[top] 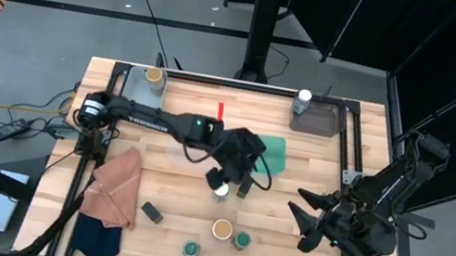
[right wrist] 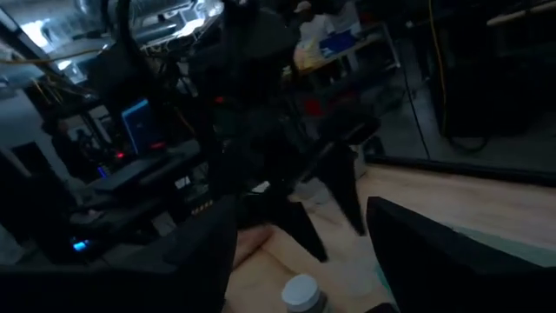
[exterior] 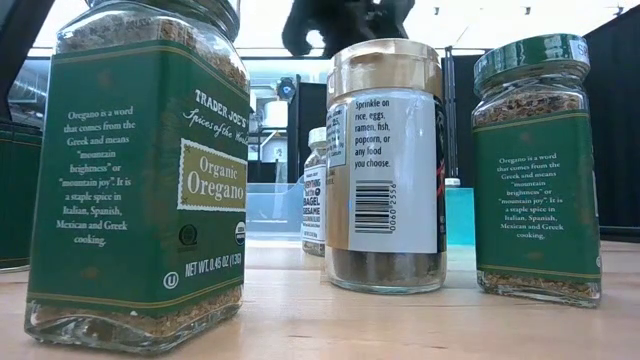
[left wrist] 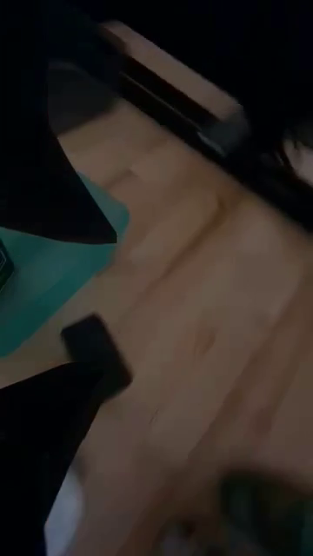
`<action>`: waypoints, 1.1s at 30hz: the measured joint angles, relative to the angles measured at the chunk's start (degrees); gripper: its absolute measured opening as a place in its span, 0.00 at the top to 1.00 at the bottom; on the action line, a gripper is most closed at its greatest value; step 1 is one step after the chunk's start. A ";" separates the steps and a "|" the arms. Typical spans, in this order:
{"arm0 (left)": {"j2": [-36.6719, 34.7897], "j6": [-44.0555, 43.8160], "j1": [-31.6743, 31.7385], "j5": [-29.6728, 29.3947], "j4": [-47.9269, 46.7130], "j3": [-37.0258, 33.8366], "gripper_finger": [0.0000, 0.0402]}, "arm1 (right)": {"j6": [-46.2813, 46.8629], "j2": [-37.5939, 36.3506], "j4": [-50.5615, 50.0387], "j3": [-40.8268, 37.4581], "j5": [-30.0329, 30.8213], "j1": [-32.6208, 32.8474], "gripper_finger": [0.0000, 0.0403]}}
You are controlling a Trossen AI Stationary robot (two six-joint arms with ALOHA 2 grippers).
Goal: Sort spices by type
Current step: Put the top green seasoning can into the green bin
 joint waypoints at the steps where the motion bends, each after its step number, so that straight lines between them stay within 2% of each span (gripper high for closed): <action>1: 0.01 -4.31 -0.32 -2.23 1.77 -0.48 0.42 | 0.60 0.00 0.00 -0.01 -0.02 0.01 0.35; 6: -0.01 -36.94 -0.48 -11.81 4.87 -0.29 0.42 | 1.75 0.00 -0.02 0.01 -0.03 0.05 0.35; 10: -0.01 -63.92 0.21 -12.84 2.63 0.37 0.42 | 1.96 0.00 0.00 -0.01 -0.03 0.03 0.36; 12: -0.01 -73.34 0.03 -12.73 1.80 0.39 0.42 | 2.32 0.00 0.00 -0.01 -0.01 0.03 0.36; 17: -0.01 -77.28 -1.94 -14.60 0.35 -0.27 0.42 | 1.72 0.00 0.00 -0.01 -0.02 0.03 0.37; 23: 1.08 -87.76 -3.74 -20.15 0.12 -0.31 0.42 | -2.44 0.00 0.00 -0.01 -0.02 0.27 0.37; 28: 4.76 -95.22 -4.15 -19.73 1.25 0.01 0.42 | -2.83 -0.04 -0.01 -0.01 -0.03 0.87 0.36; 33: 8.33 -97.41 -4.16 -18.10 0.92 2.03 0.42 | -3.12 -0.03 -0.24 -0.01 -0.05 2.60 0.37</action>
